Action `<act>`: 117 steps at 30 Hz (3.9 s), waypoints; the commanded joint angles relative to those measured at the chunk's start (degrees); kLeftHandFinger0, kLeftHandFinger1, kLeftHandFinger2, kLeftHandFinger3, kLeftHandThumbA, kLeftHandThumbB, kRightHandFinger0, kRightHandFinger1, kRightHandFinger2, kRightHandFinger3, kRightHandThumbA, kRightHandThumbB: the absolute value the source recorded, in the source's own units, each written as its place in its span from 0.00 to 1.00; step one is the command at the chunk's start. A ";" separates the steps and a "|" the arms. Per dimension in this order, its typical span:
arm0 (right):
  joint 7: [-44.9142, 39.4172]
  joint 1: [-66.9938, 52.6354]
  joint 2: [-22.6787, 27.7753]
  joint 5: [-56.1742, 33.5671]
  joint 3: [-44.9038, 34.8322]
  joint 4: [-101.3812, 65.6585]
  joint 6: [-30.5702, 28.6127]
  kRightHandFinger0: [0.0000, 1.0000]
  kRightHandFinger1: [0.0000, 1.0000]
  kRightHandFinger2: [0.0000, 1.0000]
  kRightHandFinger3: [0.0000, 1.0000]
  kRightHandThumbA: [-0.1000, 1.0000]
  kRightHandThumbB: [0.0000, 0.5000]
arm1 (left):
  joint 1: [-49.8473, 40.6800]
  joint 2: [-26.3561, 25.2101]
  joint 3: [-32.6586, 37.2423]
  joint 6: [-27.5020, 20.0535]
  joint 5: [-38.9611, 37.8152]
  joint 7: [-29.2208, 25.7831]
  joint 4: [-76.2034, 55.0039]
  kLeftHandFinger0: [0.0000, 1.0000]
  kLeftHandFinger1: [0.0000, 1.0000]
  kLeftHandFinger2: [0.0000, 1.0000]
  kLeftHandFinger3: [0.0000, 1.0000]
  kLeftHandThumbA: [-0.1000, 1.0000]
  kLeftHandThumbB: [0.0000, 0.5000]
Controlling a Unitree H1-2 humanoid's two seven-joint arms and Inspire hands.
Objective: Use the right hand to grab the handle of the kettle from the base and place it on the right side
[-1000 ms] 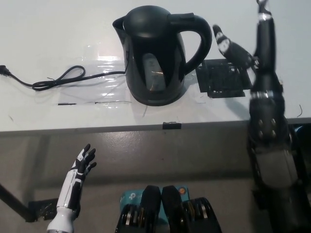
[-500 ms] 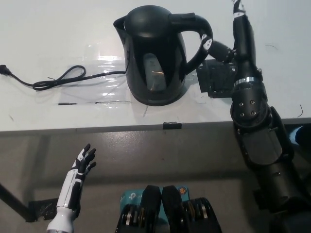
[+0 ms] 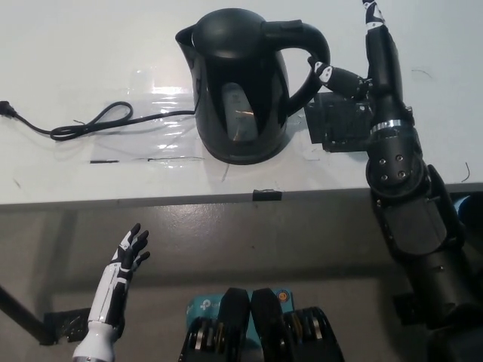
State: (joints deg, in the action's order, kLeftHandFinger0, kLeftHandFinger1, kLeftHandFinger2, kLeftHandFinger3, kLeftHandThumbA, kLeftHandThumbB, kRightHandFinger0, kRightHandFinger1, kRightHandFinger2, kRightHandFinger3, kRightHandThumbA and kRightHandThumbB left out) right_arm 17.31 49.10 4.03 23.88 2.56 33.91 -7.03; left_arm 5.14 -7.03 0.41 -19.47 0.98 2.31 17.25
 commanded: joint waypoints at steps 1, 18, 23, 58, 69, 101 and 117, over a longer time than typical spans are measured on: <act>0.22 3.65 1.25 -0.16 0.76 0.73 -1.28 1.00 1.00 1.00 1.00 0.84 0.84 | 0.89 -0.62 0.35 -1.94 0.63 0.66 -1.71 0.99 1.00 1.00 1.00 1.00 1.00; 2.28 8.83 0.67 -0.02 3.94 12.36 -4.87 1.00 1.00 1.00 1.00 0.83 0.84 | 1.18 -0.62 0.29 -1.65 0.36 0.86 -1.84 0.97 1.00 1.00 1.00 1.00 1.00; 2.53 10.06 0.40 0.06 4.47 13.62 -5.40 1.00 1.00 1.00 1.00 0.83 0.81 | 1.20 -0.70 0.19 -1.52 0.30 0.85 -2.31 0.96 1.00 1.00 1.00 1.00 1.00; 25.48 22.74 0.65 9.63 20.31 39.17 -9.30 0.00 0.22 0.66 0.54 0.00 0.30 | 2.09 -0.75 -0.52 -1.21 -2.20 2.98 -2.88 0.96 1.00 1.00 1.00 1.00 1.00; 17.04 24.19 -3.03 -13.87 -3.33 35.68 -17.96 0.00 0.21 0.60 0.64 0.00 0.25 | 2.05 -0.61 -0.42 -1.53 -2.45 2.99 -2.46 0.96 1.00 1.00 1.00 1.00 0.99; 24.47 20.88 9.70 -8.85 -8.22 24.55 -19.90 0.00 0.14 0.57 0.68 0.00 0.10 | 2.10 -0.95 -1.00 -1.46 -3.85 3.66 -2.23 0.95 1.00 1.00 1.00 1.00 0.94; 28.79 17.41 10.41 -6.10 6.18 30.94 -19.90 0.00 0.03 0.53 0.56 0.00 0.19 | 1.62 -0.98 -0.44 -1.44 -2.82 3.59 -1.87 0.93 1.00 1.00 1.00 1.00 0.99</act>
State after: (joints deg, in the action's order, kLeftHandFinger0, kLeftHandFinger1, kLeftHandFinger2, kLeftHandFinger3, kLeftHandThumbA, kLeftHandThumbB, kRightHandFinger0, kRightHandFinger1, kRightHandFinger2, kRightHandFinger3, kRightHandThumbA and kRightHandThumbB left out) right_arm 41.28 62.39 12.96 17.30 7.37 66.60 -21.54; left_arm 6.23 -7.22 -0.14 -19.45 -2.13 5.20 16.35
